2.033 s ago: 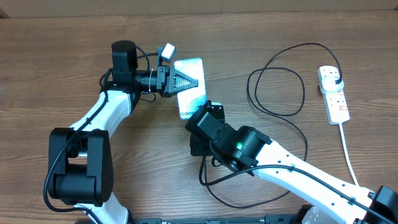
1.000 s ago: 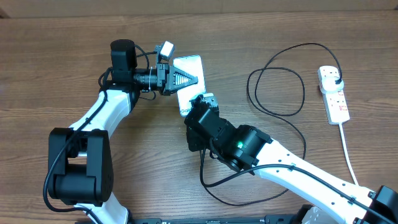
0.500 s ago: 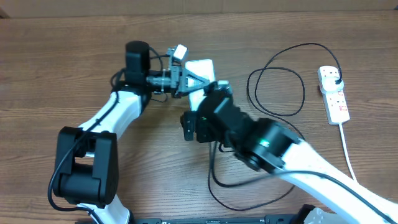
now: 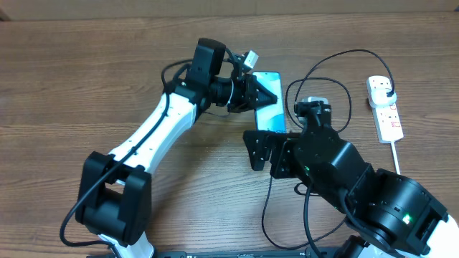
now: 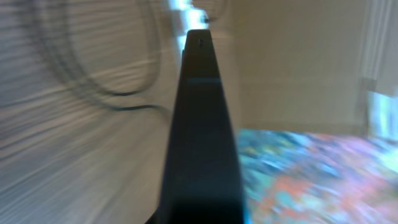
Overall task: Plug charger to phone and switch on socket
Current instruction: 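Lower the phone flat onto the table with the left gripper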
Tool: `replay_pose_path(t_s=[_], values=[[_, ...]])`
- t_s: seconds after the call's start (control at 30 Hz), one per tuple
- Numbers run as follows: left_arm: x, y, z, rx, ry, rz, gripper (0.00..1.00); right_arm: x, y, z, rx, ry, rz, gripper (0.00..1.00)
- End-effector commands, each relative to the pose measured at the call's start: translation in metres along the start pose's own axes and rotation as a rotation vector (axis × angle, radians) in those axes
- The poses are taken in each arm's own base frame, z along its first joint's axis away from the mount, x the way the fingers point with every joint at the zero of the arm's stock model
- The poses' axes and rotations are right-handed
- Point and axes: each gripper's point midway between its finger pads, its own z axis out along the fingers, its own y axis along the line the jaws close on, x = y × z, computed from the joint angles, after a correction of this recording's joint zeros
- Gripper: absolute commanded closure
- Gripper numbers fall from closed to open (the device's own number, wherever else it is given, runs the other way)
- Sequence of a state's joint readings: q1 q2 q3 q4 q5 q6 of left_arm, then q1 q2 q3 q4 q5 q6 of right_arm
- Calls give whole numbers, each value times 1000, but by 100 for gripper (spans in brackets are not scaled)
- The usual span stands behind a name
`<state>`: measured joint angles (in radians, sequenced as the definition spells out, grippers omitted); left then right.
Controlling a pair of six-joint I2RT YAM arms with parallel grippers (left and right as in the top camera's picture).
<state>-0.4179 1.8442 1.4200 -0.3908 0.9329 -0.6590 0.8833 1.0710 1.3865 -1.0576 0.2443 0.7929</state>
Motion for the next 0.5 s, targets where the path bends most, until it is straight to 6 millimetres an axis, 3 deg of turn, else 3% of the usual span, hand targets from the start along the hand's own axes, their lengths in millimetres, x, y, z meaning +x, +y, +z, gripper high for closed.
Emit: replay_pose_path(t_s=[0.0,0.23,0.47], values=[[-28,16,-17,-213,-105,194,96,-11,-4,-5,23,-50,36,0],[-10,53,-23,-263,8,158,96,-10,-4,-4,27,-46,38,0],[-7,98,-15,-68,129,24,96,-6,-9,-4,46,-31,47,0]])
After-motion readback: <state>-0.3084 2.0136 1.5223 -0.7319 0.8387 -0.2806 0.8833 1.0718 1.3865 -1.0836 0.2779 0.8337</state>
